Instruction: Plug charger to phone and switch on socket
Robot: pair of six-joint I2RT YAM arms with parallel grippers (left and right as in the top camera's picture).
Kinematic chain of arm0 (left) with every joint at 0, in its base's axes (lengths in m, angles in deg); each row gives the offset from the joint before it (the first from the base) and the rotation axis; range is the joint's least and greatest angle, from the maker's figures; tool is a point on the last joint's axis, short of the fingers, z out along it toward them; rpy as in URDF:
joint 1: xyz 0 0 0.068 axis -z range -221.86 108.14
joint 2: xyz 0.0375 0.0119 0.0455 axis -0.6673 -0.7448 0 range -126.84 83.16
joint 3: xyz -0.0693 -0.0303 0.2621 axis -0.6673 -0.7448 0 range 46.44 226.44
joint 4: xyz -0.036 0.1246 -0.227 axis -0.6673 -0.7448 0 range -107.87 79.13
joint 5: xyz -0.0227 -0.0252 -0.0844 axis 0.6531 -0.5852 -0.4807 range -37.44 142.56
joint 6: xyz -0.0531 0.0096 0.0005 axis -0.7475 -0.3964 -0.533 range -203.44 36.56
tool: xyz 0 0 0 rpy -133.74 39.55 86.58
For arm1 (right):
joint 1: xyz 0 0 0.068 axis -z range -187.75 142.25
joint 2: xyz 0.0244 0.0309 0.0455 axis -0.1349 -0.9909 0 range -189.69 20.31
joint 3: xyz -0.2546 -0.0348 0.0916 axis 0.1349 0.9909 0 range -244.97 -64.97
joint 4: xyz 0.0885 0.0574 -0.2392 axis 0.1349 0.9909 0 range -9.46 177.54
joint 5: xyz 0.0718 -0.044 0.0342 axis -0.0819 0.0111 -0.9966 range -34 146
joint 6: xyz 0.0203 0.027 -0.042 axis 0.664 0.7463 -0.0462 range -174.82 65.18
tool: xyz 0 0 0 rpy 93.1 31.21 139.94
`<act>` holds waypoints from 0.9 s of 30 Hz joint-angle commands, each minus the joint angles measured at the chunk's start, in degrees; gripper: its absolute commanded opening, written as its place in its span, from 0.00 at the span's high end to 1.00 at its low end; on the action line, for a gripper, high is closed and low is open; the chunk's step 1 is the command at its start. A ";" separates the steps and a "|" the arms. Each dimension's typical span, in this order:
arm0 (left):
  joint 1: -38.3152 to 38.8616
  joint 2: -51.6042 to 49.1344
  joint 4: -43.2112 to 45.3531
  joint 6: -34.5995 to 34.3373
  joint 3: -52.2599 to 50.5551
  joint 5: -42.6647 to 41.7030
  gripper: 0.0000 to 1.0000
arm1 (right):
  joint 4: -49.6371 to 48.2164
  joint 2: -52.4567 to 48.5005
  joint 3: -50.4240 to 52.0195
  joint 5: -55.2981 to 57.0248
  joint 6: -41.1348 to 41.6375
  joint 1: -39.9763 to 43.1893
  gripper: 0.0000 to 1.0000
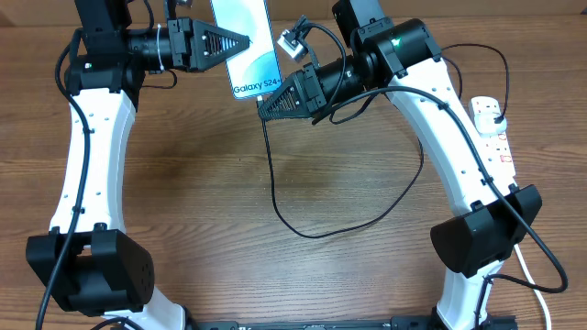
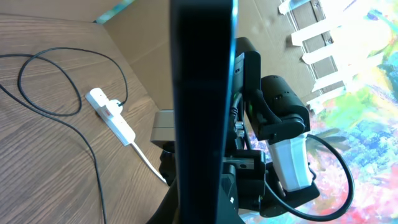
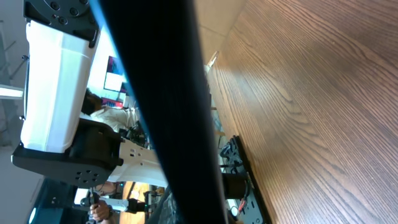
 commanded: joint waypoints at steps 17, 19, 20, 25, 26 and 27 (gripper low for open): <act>1.18 0.48 0.24 -2.34 0.87 -3.15 0.96 | 0.61 1.77 -0.42 -1.55 -3.04 0.11 0.96; 1.18 0.48 0.24 -2.45 0.87 -3.15 0.96 | 0.63 1.77 -0.42 -1.57 -3.04 0.09 0.96; 1.18 0.48 0.24 -2.45 0.87 -3.15 0.96 | 0.63 1.77 -0.42 -1.57 -3.04 0.09 0.96; 1.18 0.48 0.24 -3.10 0.87 -3.15 0.96 | 0.35 1.77 -0.44 -1.57 -3.06 0.11 0.96; 1.18 0.48 0.24 -3.08 0.87 -3.15 0.96 | 0.31 1.77 -0.44 -1.60 -3.04 0.11 0.96; 1.18 0.48 0.22 -3.08 0.87 -3.15 0.96 | 0.31 1.77 -0.44 -1.60 -3.04 0.11 0.96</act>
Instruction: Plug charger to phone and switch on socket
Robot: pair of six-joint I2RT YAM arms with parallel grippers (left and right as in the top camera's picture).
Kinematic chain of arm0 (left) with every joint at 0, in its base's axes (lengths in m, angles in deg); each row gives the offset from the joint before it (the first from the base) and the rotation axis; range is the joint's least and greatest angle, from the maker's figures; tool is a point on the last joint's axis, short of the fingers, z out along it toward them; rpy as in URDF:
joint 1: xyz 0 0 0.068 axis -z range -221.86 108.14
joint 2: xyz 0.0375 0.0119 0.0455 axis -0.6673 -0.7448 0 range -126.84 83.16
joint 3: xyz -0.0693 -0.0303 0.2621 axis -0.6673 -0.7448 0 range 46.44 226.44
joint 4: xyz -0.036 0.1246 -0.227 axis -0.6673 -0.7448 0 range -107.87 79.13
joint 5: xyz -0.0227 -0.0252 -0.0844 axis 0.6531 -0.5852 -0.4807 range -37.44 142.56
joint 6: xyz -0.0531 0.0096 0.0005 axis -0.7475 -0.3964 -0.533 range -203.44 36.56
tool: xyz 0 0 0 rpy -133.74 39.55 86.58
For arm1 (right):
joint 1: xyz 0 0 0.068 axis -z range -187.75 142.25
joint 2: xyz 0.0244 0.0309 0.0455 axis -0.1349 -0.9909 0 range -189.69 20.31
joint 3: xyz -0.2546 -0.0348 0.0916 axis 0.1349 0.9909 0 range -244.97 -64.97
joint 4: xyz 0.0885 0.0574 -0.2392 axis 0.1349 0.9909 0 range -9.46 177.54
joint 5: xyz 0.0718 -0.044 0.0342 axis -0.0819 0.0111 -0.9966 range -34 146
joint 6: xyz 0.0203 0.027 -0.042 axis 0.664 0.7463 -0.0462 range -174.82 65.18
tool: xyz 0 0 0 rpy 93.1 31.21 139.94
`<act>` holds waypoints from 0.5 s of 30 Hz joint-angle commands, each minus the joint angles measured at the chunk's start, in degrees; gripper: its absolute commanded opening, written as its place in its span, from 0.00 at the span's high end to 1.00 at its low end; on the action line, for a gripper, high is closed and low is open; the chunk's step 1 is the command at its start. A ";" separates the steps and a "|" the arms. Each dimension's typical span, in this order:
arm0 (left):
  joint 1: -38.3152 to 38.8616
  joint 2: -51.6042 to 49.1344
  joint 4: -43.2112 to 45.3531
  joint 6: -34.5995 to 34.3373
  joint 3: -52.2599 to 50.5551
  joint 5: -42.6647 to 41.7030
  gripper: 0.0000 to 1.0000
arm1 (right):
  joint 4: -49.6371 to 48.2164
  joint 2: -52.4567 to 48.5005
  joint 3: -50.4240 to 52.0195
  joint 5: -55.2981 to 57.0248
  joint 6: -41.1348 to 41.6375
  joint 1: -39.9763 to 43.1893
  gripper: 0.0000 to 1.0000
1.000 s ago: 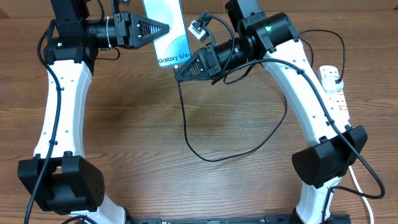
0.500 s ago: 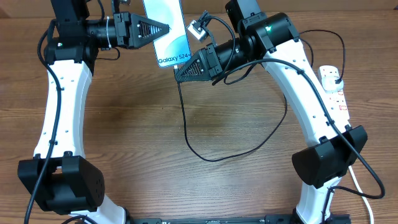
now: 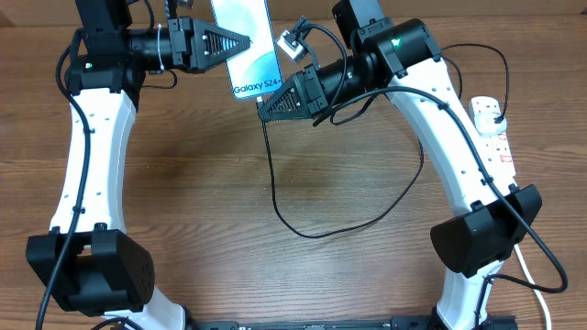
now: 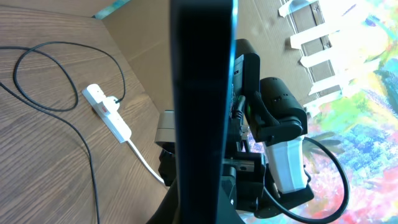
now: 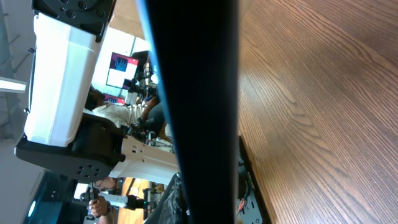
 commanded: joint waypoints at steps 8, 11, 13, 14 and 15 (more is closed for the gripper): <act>1.09 0.48 0.26 -1.03 0.87 -3.08 0.96 | -0.57 1.77 -0.42 -0.59 -0.66 0.79 0.96; 1.09 0.48 0.28 -0.98 0.87 -3.08 0.96 | -0.57 1.77 -0.44 -0.61 -0.66 1.66 0.96; 1.09 0.48 0.28 -0.83 0.87 -3.08 0.96 | -0.57 1.77 -0.42 -0.61 -0.68 1.66 0.96; 1.09 0.48 0.28 -0.83 0.87 -3.08 0.96 | -0.57 1.77 -0.44 -0.61 -0.68 1.66 0.96; 1.09 0.48 0.28 -0.83 0.87 -3.08 0.96 | -0.57 1.77 -0.44 -0.61 -0.68 1.60 0.96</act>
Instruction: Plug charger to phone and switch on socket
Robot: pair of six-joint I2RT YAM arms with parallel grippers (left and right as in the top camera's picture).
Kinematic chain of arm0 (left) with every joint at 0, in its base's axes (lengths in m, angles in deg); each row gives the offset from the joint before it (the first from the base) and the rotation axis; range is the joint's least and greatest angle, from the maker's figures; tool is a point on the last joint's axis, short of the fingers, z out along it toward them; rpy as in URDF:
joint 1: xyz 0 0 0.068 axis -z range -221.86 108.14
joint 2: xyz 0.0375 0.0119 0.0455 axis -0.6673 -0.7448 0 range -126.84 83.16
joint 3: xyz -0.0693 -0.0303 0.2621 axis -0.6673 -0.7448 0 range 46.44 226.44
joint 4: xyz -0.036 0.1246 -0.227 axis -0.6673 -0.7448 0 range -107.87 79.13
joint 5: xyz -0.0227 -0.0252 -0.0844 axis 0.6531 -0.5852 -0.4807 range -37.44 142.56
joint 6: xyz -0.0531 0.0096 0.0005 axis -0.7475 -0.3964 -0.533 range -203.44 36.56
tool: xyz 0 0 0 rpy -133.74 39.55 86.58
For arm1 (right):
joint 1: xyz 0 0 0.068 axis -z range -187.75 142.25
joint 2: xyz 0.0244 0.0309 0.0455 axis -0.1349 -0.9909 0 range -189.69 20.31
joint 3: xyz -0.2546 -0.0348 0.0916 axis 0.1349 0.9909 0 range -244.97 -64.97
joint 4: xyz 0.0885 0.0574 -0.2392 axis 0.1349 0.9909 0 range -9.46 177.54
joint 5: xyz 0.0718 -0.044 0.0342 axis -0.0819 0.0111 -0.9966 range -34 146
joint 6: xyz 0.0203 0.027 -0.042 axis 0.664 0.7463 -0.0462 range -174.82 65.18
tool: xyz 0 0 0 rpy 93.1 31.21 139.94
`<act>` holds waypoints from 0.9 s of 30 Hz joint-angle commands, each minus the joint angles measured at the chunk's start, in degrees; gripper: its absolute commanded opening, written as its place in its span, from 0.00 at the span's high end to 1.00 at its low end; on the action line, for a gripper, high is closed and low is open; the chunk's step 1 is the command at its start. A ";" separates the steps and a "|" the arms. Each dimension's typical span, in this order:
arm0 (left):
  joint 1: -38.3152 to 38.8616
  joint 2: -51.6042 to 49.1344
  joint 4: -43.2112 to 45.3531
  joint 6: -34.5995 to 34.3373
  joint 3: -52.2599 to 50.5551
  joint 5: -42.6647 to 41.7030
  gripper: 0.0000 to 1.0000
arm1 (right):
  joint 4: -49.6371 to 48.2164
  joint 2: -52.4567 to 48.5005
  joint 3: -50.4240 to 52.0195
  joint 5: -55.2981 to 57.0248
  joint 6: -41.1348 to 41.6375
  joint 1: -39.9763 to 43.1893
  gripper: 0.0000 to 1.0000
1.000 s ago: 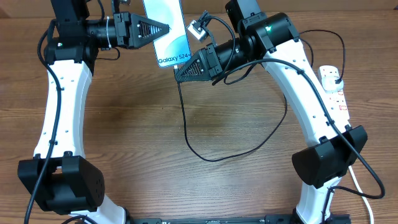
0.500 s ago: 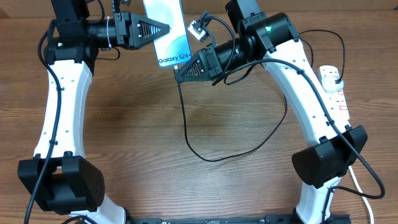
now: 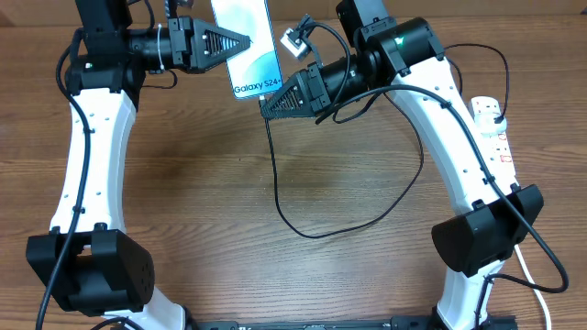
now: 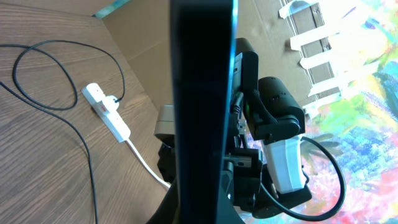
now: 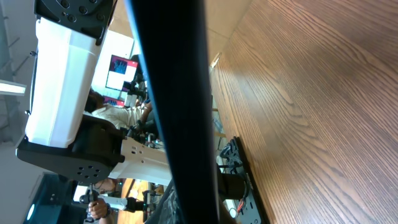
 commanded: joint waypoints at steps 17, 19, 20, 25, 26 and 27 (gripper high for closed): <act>1.07 0.48 0.26 -0.13 0.87 -3.15 0.96 | -0.59 1.77 -0.44 -1.22 -0.66 -0.87 0.96; 1.07 0.48 0.26 -0.11 0.87 -3.13 0.96 | -0.59 1.77 -0.44 -1.22 -0.68 -0.76 0.96; 1.07 0.48 0.28 -0.13 0.87 -3.15 0.96 | -0.61 1.77 -0.44 -1.22 -0.68 -0.76 0.96; 1.07 0.48 0.96 -0.11 0.87 -3.15 0.96 | -0.81 1.77 -0.44 -1.25 -0.68 -0.76 0.96; 1.07 0.48 1.57 -0.13 0.87 -3.15 0.96 | -0.76 1.77 -0.44 -1.25 -0.68 -0.76 0.96; 1.07 0.48 1.60 -0.13 0.87 -3.15 0.96 | -0.76 1.77 -0.44 -1.25 -0.68 -0.76 0.96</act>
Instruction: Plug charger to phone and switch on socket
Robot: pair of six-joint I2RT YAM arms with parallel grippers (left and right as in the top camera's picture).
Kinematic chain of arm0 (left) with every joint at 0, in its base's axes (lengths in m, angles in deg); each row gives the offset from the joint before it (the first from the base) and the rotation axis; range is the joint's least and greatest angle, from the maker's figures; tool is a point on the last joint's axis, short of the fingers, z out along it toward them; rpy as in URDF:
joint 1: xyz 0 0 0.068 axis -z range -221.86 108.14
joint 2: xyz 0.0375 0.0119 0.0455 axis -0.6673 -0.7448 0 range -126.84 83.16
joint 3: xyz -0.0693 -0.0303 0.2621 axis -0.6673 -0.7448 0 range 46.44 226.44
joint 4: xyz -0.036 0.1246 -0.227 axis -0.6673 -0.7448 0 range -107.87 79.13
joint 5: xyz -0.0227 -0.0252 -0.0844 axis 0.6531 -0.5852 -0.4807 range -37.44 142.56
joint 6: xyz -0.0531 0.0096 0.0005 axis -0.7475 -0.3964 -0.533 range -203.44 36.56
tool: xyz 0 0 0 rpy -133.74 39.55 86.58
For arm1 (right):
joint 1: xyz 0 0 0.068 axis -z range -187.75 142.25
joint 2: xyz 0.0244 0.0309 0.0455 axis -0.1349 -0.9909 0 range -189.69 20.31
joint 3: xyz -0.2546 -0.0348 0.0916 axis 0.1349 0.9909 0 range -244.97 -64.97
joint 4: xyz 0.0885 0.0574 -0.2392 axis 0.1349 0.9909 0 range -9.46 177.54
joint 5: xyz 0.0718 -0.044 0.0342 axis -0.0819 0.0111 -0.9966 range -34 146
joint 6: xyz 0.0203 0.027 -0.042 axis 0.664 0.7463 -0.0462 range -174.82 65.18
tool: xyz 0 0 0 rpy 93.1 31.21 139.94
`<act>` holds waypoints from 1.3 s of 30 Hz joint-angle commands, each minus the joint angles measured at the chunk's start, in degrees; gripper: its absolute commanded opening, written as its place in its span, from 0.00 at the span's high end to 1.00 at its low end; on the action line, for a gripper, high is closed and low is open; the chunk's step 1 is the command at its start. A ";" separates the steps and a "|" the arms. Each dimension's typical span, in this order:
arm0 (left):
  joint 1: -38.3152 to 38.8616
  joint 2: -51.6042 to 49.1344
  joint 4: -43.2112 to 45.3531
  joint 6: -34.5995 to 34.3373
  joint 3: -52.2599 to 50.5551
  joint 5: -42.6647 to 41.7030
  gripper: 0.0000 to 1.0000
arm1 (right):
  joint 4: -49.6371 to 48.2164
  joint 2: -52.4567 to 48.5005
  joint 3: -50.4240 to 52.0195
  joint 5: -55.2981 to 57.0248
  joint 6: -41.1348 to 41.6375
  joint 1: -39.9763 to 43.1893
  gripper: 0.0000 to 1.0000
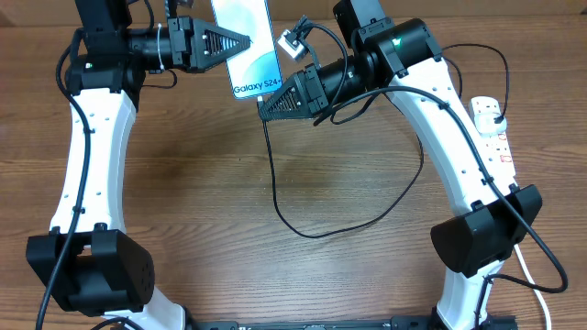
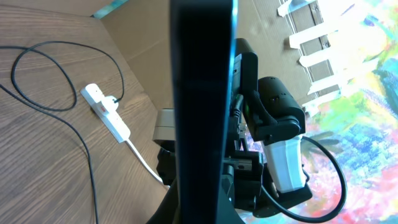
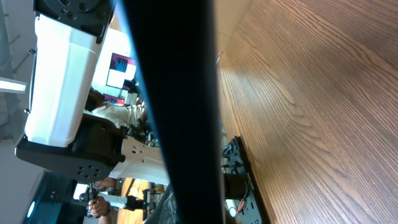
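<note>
The phone [image 1: 246,46], its lit screen reading "Galaxy S24", is held up off the table at the back, with my left gripper [image 1: 240,41] shut on its left side. In the left wrist view the phone [image 2: 202,93] shows edge-on as a dark upright band. My right gripper [image 1: 264,110] sits at the phone's lower right corner, shut on the plug end of the black charger cable [image 1: 275,197]. The plug itself is hidden between the fingers. In the right wrist view the phone's dark edge [image 3: 180,112] fills the middle. The cable loops over the table to the white power strip [image 1: 495,137].
The power strip lies along the table's right edge, by my right arm's base [image 1: 481,238], and also shows as the power strip [image 2: 109,115]. The cable's loop rests mid-table. My left arm's base [image 1: 87,270] is at the front left. Brown wooden table [image 1: 183,202].
My right gripper has shifted slightly down and left at the phone's lower edge. The phone's edge leans less in the right wrist view. The left gripper and phone have not moved.
Throughout, my left gripper held the phone up and my right gripper held the cable end at its lower corner. The right gripper made small shifts: edge tilted, then upright in its view, then a little up and right, now back.
</note>
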 commanded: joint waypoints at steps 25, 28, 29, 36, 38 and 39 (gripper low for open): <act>1.07 0.48 1.11 -0.09 0.87 -2.80 0.96 | -0.17 1.77 -0.44 -1.18 -1.14 0.00 0.96; 1.05 0.48 1.11 -0.09 0.87 -2.80 0.96 | -0.20 1.77 -0.44 -1.18 -1.14 0.00 0.96; 1.07 0.48 1.11 -0.07 0.87 -2.80 0.96 | -0.20 1.77 -0.44 -1.18 -1.14 0.00 0.96; 1.07 0.48 1.11 -0.09 0.87 -2.80 0.96 | -0.20 1.77 -0.44 -1.18 -2.21 0.00 0.96; 1.07 0.48 1.09 -0.11 0.87 -2.80 0.96 | -0.17 1.77 -0.44 -1.20 -2.21 0.39 0.96; 1.07 0.48 1.09 -0.11 0.87 -2.80 0.96 | -0.17 1.77 -0.44 -1.18 -2.19 0.52 0.96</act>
